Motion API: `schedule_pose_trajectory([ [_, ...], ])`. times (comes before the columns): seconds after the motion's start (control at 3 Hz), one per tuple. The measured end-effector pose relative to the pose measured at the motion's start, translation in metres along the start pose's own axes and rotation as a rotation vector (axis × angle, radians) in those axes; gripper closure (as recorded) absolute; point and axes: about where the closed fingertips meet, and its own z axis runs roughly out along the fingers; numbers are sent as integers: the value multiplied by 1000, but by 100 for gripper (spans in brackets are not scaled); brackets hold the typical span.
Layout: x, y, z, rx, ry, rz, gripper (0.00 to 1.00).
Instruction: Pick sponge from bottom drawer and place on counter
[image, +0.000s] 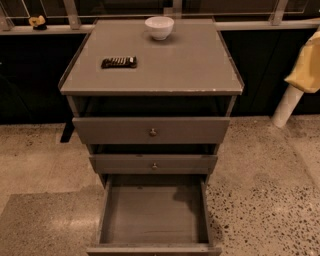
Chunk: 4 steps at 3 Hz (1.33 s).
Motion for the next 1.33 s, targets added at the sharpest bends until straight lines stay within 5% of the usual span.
schedule_pose_trajectory([
  [0.67, 22, -7, -36, -23, 93, 55, 100],
  [1.0, 13, -21, -38, -12, 66, 16, 100],
  [1.33, 20, -1, -60, -19, 108, 45, 100],
])
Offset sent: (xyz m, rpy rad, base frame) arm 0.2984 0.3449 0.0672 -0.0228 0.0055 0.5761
